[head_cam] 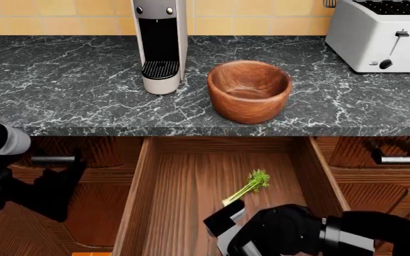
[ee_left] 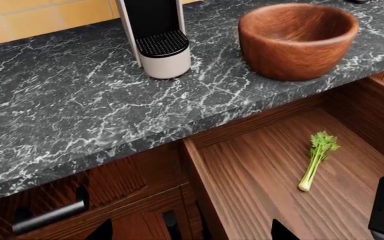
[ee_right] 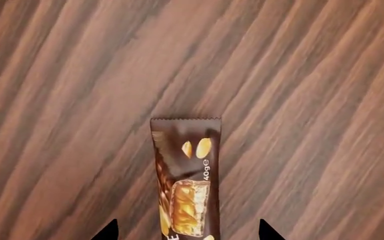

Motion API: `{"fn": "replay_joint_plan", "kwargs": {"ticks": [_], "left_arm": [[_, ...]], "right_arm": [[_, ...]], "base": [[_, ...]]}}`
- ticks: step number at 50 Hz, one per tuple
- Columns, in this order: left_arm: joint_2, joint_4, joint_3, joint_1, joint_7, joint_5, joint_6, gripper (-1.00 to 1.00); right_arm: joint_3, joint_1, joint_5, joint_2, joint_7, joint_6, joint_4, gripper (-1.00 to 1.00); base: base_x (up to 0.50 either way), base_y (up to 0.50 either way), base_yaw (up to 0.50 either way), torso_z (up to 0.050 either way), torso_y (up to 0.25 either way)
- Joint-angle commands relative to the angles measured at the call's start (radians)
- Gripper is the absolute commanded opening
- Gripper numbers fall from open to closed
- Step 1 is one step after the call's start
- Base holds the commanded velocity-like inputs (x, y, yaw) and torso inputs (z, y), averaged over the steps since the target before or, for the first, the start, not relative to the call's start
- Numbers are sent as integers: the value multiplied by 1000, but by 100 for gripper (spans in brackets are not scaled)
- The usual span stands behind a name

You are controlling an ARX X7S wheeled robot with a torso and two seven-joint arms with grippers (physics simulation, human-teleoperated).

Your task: Place the bar in the bowl and close the drawer.

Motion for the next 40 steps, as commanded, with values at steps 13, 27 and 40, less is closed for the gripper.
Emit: {"fn": "replay_joint_plan", "kwargs": {"ticks": [13,27,40], "left_arm": [[11,-5,8,-4,2,14,-9,100],[11,-1,8,-12,-3,8,-13,100],[15,-3,9,-12,-4,12,-16,100]], "right_arm": [[-22,-26,-62,-30,-81,-2,65,100],[-33,-37,-88,-43,-125,-1,100,100],[-26,-45,-94,-36,-130,-16,86,-100]], "base": [[0,0,0,0,0],[0,0,0,0,0],[0,0,0,0,0]]}}
